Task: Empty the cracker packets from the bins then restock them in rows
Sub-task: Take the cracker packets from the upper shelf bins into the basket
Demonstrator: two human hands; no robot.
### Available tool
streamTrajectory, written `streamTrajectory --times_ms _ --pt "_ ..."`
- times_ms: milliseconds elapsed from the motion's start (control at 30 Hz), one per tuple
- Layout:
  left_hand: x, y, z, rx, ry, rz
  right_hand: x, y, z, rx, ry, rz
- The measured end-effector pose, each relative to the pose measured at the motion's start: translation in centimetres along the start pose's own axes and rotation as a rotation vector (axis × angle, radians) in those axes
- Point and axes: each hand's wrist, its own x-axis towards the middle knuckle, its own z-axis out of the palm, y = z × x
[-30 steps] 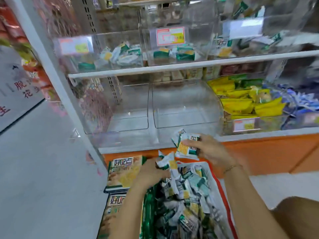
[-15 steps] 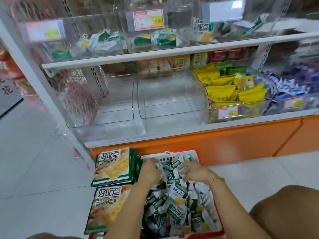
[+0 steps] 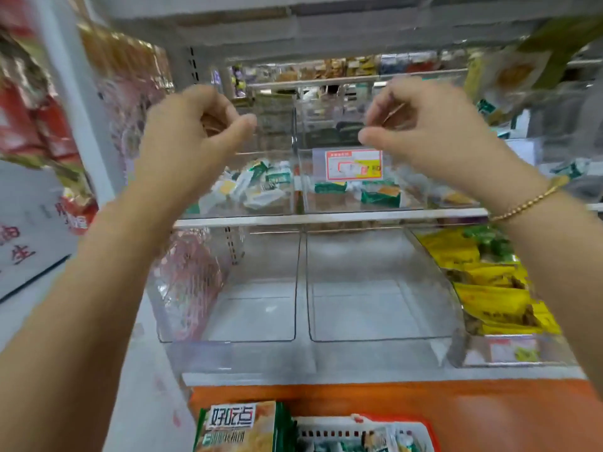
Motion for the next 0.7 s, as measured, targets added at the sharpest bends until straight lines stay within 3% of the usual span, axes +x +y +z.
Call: streamTrajectory --times_ms 67,133,267,533,633,700 --pt "3.4 -1.7 -0.8 0.095 -0.058 -0.008 4.2 -0.4 0.4 -0.131 -0.086 -0.039" --pt "6.0 -3.1 -1.0 0.232 -0.224 -0.075 8.0 -0.4 1.6 -0.191 -0.214 -0.017" --pt "7.9 -5.1 -0.9 0.337 -0.583 -0.153 13.6 0.8 5.1 -0.087 -0.425 0.124" --pt "13.5 -7.2 1.5 0.259 -0.793 -0.247 18.4 2.5 6.1 -0.089 -0.604 0.116" --pt "16.9 -8.2 4.5 0.366 -0.872 -0.217 19.5 3.1 5.1 -0.010 -0.749 0.179" --pt "18.4 -8.6 6.8 0.481 -0.949 -0.181 20.2 4.1 4.6 -0.107 -0.817 0.189"
